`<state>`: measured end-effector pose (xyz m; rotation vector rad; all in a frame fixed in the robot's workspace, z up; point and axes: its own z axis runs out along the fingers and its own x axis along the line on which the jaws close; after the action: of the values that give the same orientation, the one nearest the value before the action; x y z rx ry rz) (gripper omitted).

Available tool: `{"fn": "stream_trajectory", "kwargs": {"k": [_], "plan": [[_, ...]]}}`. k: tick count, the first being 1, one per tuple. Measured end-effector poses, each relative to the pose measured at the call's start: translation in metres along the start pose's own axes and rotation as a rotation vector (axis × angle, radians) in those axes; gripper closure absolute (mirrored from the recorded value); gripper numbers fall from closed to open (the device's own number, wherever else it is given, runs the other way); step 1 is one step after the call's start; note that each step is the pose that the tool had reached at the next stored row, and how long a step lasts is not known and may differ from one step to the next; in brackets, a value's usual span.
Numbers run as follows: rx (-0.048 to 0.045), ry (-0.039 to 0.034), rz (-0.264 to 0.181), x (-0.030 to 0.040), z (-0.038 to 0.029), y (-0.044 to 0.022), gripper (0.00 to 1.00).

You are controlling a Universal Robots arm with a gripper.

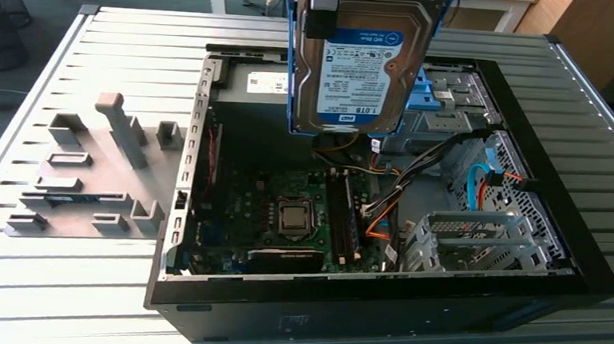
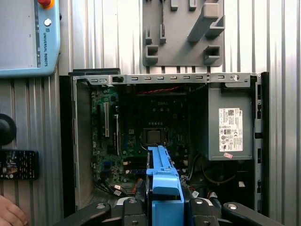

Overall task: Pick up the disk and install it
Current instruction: 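Insert the disk into the insertion slot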

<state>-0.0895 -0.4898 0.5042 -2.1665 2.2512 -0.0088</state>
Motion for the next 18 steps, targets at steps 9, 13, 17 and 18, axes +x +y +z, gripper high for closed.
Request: {"fn": "stream_trajectory", "kwargs": {"k": [9, 13, 17, 18], "plan": [[0.0000, 0.0000, 0.000, 0.0024, 0.0001, -0.0002, 0.63], [0.0000, 0.0000, 0.000, 0.0078, 0.0004, -0.0003, 0.63], [-0.0001, 0.0001, 0.000, 0.0110, 0.0005, -0.0010, 0.63], [-0.0001, -0.0001, 0.000, 0.0113, 0.0006, -0.0014, 0.63]]}}
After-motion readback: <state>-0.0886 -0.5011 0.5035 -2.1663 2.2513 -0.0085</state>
